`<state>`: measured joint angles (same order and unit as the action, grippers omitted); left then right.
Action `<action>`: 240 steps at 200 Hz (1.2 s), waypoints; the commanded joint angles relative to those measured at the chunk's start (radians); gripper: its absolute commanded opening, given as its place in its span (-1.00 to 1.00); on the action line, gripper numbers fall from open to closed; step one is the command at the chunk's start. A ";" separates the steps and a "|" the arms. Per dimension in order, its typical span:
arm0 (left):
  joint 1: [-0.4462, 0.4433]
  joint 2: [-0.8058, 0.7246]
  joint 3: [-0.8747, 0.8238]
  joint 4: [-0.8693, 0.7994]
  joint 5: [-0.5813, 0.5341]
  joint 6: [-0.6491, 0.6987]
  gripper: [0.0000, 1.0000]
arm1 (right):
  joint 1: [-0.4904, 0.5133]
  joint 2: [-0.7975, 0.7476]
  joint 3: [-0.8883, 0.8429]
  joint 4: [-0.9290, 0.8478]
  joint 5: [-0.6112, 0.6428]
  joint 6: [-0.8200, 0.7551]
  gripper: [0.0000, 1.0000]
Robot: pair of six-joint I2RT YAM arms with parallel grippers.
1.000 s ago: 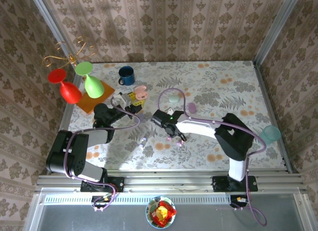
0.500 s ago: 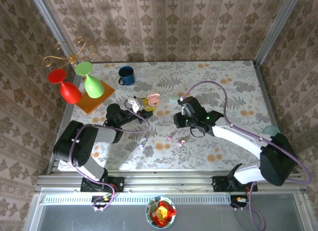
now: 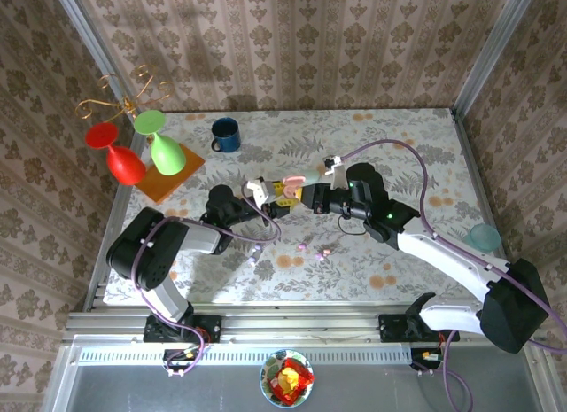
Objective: Insert the wireless bluetooth earbuds into the charging case
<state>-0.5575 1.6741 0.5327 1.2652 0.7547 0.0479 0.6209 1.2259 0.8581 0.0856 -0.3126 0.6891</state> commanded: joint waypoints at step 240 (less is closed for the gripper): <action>-0.027 -0.062 -0.004 0.030 0.054 0.115 -0.48 | -0.015 0.117 0.020 0.091 -0.045 0.038 -0.74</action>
<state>-0.5774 1.6424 0.5297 1.2594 0.7788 0.1432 0.6109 1.3209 0.8589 0.1703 -0.3523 0.7185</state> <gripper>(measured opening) 0.359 0.132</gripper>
